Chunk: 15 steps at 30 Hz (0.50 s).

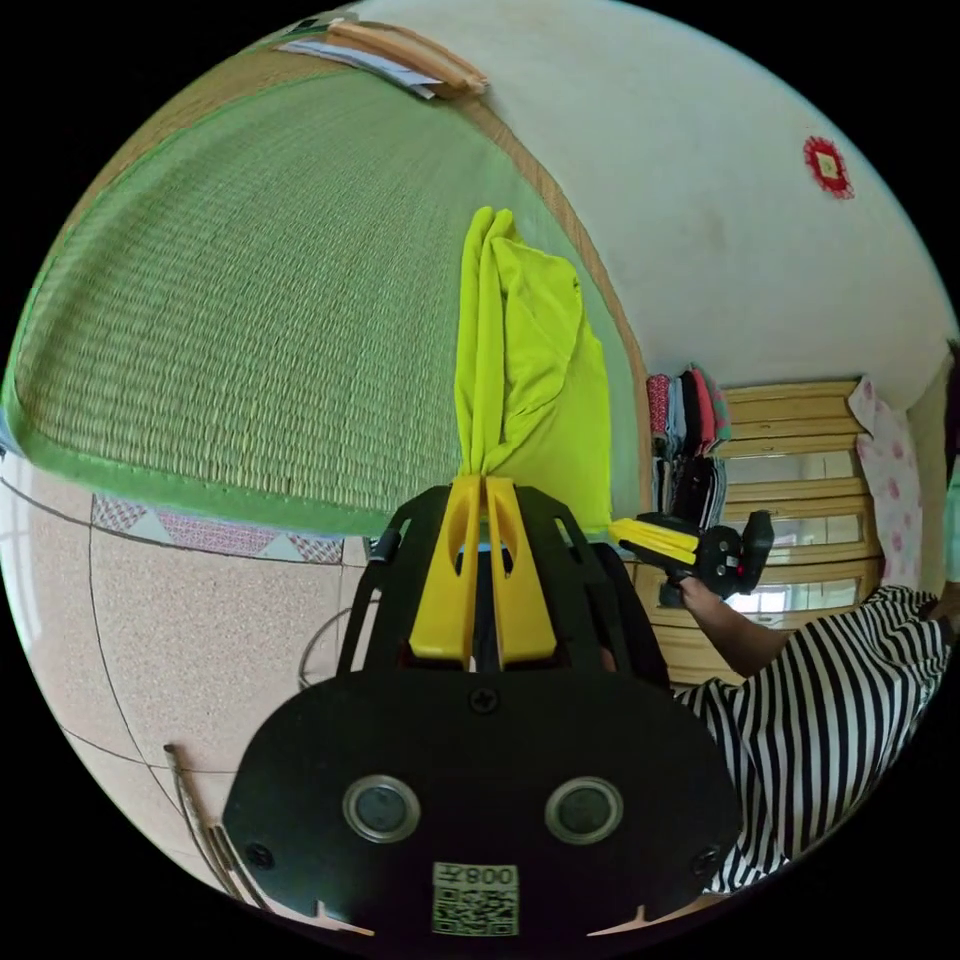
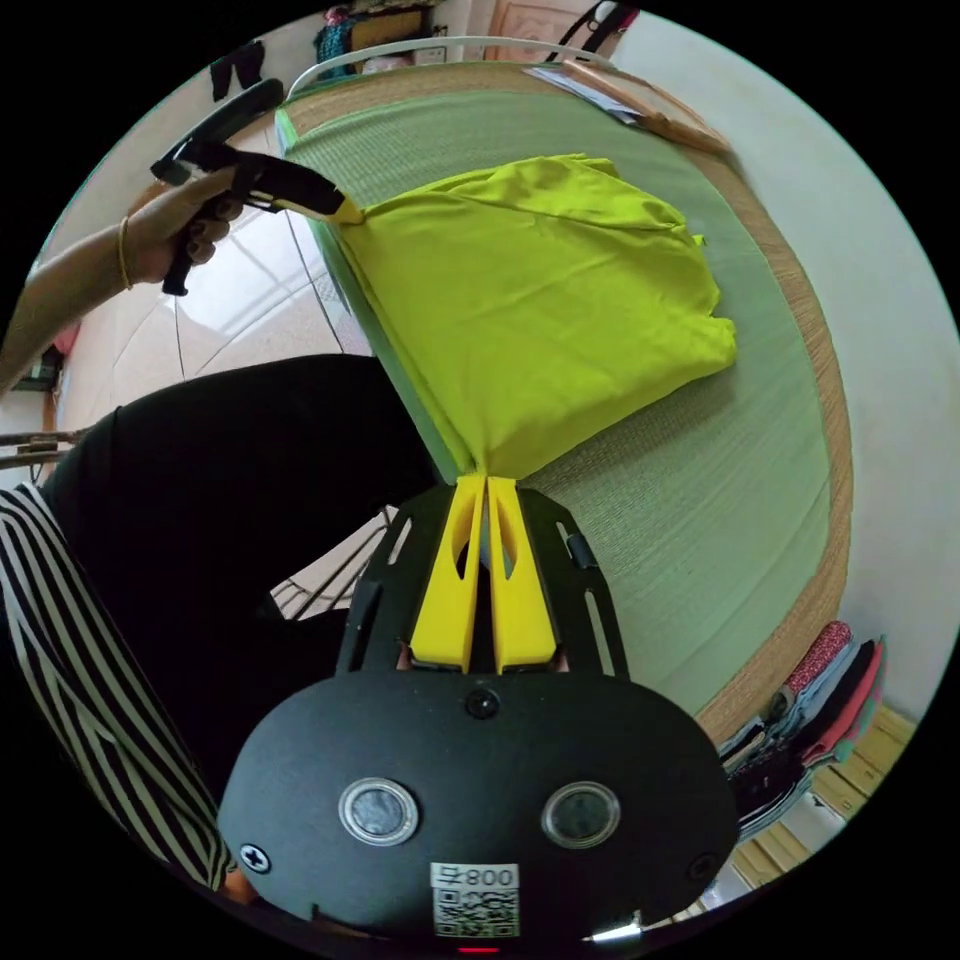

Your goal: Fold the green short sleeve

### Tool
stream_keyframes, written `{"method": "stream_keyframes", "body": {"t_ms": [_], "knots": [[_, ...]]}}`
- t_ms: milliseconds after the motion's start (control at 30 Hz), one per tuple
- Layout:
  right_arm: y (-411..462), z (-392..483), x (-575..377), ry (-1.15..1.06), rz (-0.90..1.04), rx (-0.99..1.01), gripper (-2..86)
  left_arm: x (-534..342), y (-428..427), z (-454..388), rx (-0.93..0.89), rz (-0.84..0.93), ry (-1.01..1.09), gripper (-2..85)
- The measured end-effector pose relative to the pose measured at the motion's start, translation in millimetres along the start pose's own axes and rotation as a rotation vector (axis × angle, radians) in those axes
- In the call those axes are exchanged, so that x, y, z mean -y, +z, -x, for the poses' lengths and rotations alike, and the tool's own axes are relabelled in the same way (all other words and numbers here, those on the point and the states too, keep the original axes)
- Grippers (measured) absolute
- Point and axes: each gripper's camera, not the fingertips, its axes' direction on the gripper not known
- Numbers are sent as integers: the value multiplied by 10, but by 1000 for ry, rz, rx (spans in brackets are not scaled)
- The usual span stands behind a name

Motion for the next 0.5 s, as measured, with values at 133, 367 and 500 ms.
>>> {"method": "stream_keyframes", "body": {"t_ms": [133,367,500], "knots": [[184,33,21,-40,6,-29,2,-23,3,83,-56,-26,-44,6],[481,-252,-104,19,-10,100,2,-31,4,99,-73,-47,-71,7],[725,-578,-285,127,14,251,2,-23,-38,-13,-27,-48,-52,7]]}}
